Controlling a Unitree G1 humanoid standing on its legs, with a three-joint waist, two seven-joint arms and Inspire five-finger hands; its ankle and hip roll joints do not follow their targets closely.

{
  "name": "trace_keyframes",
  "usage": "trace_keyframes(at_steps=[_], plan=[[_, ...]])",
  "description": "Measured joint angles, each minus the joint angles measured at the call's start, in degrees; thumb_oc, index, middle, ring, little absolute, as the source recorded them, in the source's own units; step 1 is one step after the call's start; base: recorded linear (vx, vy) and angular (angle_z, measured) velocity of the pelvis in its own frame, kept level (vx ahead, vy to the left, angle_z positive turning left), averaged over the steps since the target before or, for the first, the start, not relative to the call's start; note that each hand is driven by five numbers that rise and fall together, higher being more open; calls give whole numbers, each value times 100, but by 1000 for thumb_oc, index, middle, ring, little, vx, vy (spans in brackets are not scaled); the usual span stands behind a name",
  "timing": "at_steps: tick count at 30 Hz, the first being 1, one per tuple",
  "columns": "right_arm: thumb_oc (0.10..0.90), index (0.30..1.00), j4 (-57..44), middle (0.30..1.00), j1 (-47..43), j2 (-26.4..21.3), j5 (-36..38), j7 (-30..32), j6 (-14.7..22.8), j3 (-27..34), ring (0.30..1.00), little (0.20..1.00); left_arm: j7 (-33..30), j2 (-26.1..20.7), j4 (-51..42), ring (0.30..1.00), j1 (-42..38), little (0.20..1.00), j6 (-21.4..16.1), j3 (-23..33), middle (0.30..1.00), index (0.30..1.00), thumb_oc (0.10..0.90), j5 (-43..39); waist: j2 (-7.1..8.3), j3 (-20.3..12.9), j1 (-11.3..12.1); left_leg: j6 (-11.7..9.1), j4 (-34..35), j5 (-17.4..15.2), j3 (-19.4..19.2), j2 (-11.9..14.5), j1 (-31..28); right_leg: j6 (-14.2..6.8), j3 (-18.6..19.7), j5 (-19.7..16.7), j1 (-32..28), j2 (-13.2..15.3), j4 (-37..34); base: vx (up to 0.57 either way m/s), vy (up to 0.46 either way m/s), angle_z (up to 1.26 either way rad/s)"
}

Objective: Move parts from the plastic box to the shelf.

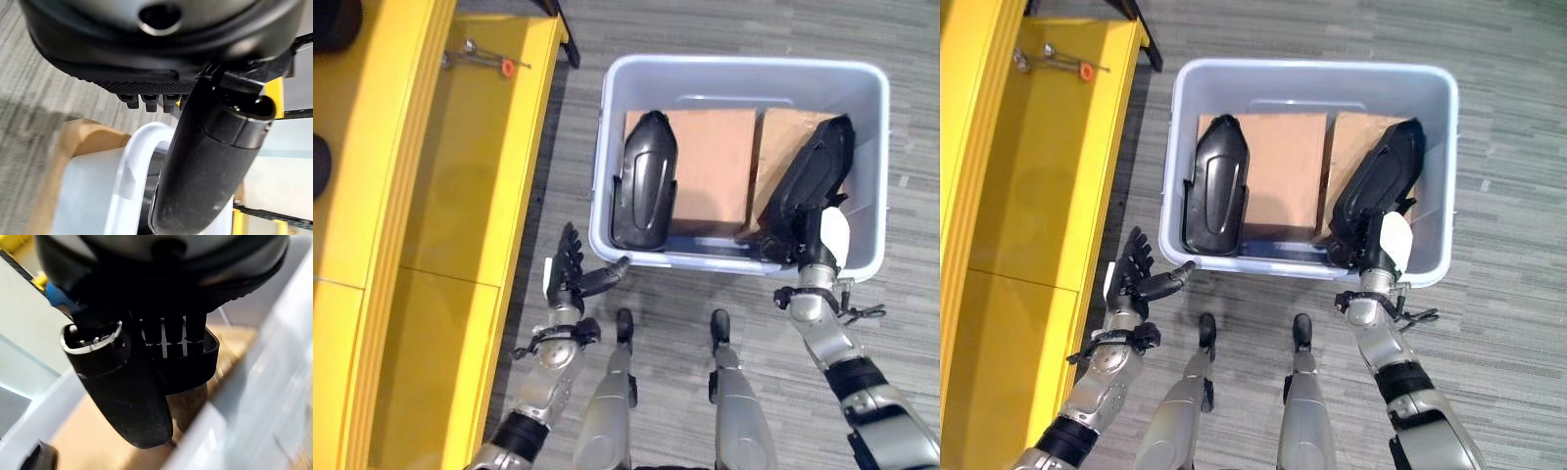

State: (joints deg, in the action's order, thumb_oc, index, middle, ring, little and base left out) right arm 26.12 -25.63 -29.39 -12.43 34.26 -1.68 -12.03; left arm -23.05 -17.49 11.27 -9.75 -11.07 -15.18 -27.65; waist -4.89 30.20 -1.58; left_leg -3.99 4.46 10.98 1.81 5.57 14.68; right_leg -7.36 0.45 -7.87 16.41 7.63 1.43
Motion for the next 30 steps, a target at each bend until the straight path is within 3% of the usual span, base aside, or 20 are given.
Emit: trace_keyframes(at_steps=[5, 7, 12, 16, 27, 30], plan=[[400, 300, -755, 300, 340, -260, -486, -107, -128, 273, 300, 300, 147, -78, -70, 1000, 70, 1000, 78, 198, 1000, 1000, 900, 162, 144, -31, -107, -28, 0, -48, -1, 42, -267, 26, -11, -38, -341, -59, -130, 49, -4, -3], [400, 300, -1011, 300, 567, -262, -827, -147, -98, 280, 300, 300, 164, -151, -72, 1000, 282, 1000, 78, 269, 1000, 1000, 900, 228, 304, -308, -156, -28, 3, -167, -60, 72, -390, 41, 6, -11, -495, -72, -277, 58, -5, -12], [400, 300, -1464, 300, 645, -285, -1124, -381, -99, 438, 300, 300, 344, -164, -75, 1000, 299, 1000, 105, 523, 1000, 1000, 900, 340, 499, -384, -149, -55, 3, -204, -142, 106, -635, 40, 58, -42, -733, -99, -357, 49, -3, -8], [400, 300, -1774, 300, 797, -299, -1340, -557, 141, 480, 300, 300, 386, -172, -77, 1000, 417, 1000, 113, 649, 1000, 1000, 900, 379, 681, -624, -165, -60, 4, -283, -145, 133, -746, 58, 55, -51, -900, -126, -470, 41, -10, -1], [400, 300, -2845, 300, 816, -598, -1467, -1086, 406, 488, 300, 300, 541, -155, -119, 1000, 858, 1000, 225, 899, 1000, 1000, 900, 392, 742, -814, -152, -72, 5, -386, -170, 153, -1145, 65, 80, 8, -1302, -138, -511, 58, -26, -1], [400, 300, -2865, 300, 803, -603, -1579, -1196, 524, 472, 300, 300, 606, -155, -121, 1000, 1033, 1000, 245, 901, 1000, 1000, 900, 433, 785, -1042, -151, -92, 5, -408, -171, 185, -1170, 81, 83, 27, -1322, -173, -510, 56, -77, -1]])
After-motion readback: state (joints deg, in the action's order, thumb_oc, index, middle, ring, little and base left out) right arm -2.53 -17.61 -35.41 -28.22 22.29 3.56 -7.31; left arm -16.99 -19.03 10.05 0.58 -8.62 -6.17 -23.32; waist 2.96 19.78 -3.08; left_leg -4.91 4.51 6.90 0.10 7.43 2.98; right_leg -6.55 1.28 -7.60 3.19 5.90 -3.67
